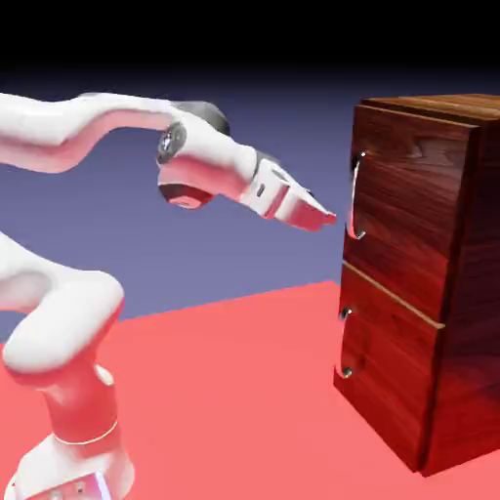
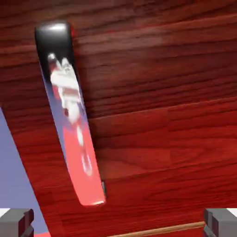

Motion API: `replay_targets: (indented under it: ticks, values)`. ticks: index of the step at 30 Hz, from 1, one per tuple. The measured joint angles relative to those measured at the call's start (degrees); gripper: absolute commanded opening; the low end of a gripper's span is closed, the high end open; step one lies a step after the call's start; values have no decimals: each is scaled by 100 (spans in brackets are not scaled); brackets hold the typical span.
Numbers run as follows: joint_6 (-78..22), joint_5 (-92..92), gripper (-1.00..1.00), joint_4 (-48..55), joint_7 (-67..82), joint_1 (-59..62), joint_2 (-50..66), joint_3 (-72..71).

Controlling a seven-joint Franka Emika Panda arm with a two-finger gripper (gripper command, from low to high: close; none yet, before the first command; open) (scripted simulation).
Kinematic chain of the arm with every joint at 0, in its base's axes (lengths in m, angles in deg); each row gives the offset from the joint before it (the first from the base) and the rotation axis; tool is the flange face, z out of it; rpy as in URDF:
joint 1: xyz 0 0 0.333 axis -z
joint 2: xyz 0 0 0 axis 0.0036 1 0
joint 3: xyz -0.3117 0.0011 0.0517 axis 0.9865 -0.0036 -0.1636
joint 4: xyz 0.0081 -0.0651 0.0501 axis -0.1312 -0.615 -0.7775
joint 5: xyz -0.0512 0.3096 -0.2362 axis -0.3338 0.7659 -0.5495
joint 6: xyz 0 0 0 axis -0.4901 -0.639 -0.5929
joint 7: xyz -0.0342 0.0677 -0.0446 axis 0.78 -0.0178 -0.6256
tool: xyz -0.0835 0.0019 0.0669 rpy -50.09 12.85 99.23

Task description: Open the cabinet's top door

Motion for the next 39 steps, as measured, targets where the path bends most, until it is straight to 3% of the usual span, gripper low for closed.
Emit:
replay_targets:
  ticks: [26,30,31,33,39]
  values:
    - [-1096,6132,0,337,3810,2479,-1603,-2437]
    - [-1246,6406,0,992,3915,3298,-1322,-2864]
    - [-1271,6453,-100,1104,3933,3439,-1274,-2937]
    - [-1271,6453,-100,1105,3933,3440,-1274,-2937]
    - [-2772,5733,-100,97,4130,2821,-1201,-2024]
